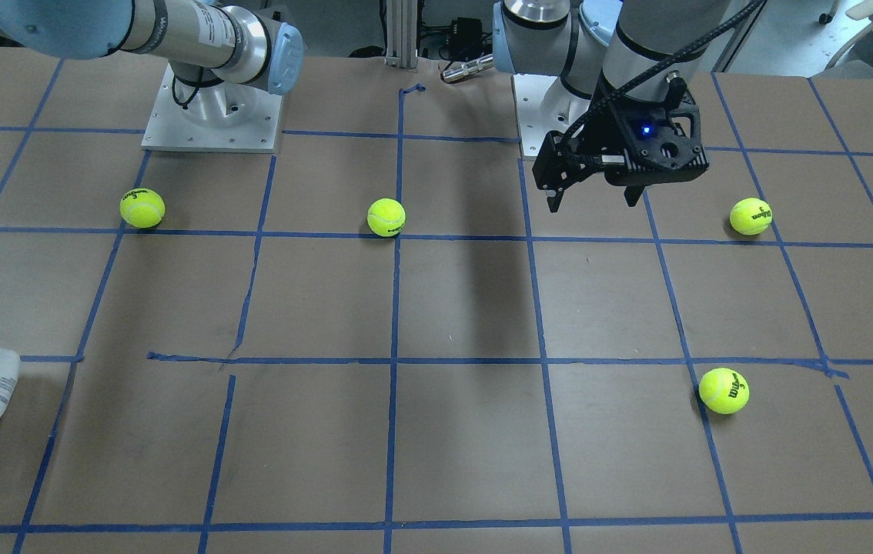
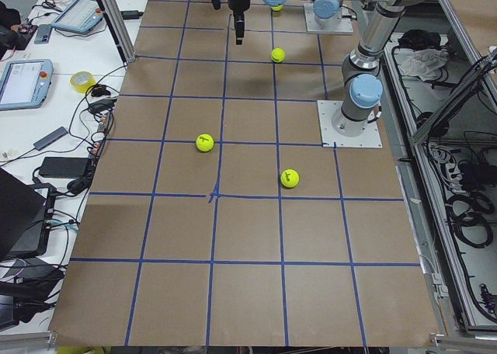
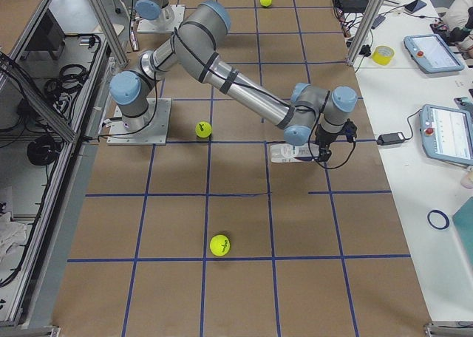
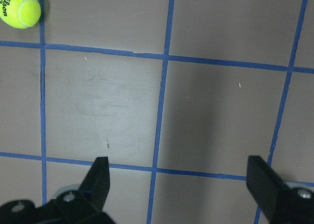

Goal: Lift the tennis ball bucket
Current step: 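Carry the can with the right gripper toward the table center, tipping it over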

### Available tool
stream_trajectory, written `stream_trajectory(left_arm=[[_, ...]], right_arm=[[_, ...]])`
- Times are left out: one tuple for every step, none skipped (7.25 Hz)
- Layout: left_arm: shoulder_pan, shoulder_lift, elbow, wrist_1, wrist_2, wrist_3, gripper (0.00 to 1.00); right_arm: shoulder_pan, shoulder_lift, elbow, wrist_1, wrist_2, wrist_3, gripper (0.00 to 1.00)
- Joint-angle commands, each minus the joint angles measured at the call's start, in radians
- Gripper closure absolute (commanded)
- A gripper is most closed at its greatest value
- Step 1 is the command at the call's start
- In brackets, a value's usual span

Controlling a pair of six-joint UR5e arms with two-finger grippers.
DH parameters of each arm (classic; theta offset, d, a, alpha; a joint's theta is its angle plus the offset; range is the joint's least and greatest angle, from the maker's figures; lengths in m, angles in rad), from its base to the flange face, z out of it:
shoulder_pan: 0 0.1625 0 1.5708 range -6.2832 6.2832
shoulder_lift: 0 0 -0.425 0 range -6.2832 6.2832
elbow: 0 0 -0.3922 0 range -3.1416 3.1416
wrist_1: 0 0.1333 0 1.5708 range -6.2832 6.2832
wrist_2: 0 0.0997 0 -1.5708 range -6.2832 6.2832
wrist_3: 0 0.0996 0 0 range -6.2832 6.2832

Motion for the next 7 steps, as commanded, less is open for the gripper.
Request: stream_trajectory(left_arm=[[-0.002,0.039,0.011,0.010,-0.001,0.001,0.00],[-0.007,0.051,0.028,0.011,-0.007,0.000,0.00],[-0.007,0.053,0.034,0.010,-0.007,0.000,0.00],[-0.008,0.055,0.034,0.010,-0.007,0.000,0.00],[-0.013,0.058,0.037,0.010,-0.009,-0.005,0.00],[-0.013,0.062,0.033,0.010,-0.009,-0.003,0.00],[-0.013,0.049,0.022,0.010,-0.009,-0.006,0.00]], right_arm=[[0.069,-0.067,0.001,0.072,0.029,-0.001,0.60],[0.123,-0.108,0.003,0.147,0.033,-0.007,0.67],[0.185,-0.145,0.018,0.153,0.086,-0.026,0.68],[0.253,-0.178,0.058,0.154,0.093,-0.056,0.70],[0.314,-0.180,0.084,0.137,0.099,-0.123,0.73],[0.356,-0.180,0.084,0.134,0.142,-0.211,0.74],[0.393,-0.179,0.090,0.132,0.173,-0.306,0.75]])
